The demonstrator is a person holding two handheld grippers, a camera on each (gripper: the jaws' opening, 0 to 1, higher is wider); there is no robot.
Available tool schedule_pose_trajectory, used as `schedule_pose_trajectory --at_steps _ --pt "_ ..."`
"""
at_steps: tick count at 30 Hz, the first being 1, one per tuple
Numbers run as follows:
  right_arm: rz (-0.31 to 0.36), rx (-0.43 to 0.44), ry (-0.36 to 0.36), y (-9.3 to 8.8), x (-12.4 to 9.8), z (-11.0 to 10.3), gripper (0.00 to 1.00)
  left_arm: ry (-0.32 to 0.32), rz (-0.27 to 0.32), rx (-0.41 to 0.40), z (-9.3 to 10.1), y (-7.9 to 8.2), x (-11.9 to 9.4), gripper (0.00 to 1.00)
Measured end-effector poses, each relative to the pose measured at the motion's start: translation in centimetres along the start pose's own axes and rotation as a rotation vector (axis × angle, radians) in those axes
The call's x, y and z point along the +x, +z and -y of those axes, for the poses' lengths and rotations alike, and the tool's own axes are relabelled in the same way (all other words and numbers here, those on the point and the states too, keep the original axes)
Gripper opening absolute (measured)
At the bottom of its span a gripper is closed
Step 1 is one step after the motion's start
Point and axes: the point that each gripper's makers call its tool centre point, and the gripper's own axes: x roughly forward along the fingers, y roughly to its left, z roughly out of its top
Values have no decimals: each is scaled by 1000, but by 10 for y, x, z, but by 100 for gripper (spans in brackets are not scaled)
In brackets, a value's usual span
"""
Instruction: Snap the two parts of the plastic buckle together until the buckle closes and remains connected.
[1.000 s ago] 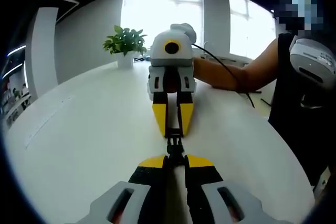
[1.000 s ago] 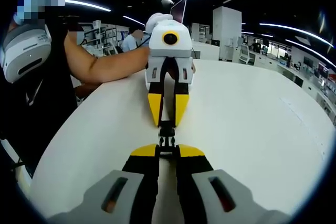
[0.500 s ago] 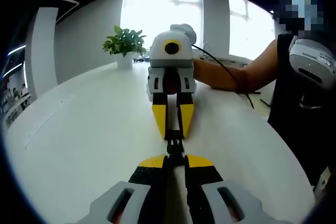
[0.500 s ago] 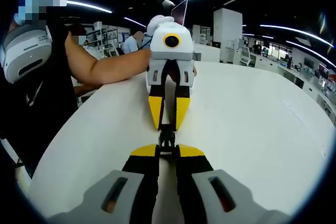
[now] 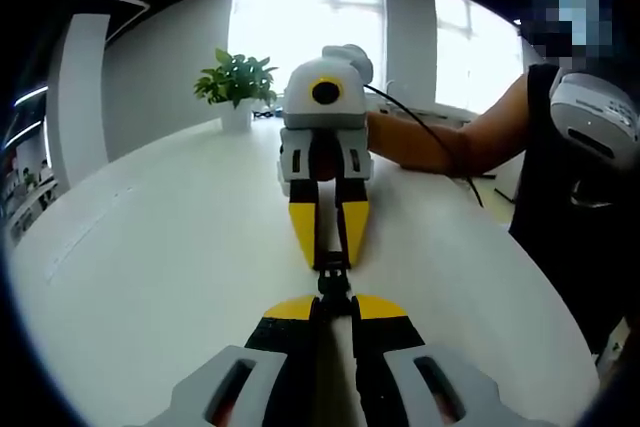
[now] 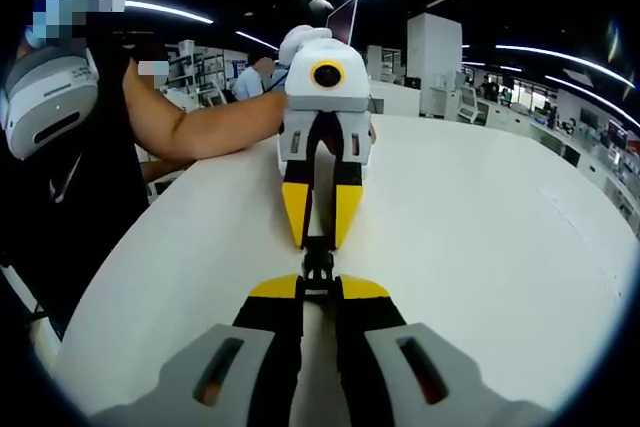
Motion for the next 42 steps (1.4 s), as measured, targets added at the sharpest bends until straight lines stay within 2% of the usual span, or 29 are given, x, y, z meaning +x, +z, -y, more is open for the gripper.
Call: schedule_pose_trajectory --at_steps 26,42 --pt "-9 -18 -15 0 0 -1 8 15 -8 15 -1 2 4 9" --pt "-25 -47 33 1 1 -9 8 -44 -5 52 9 4 6 8"
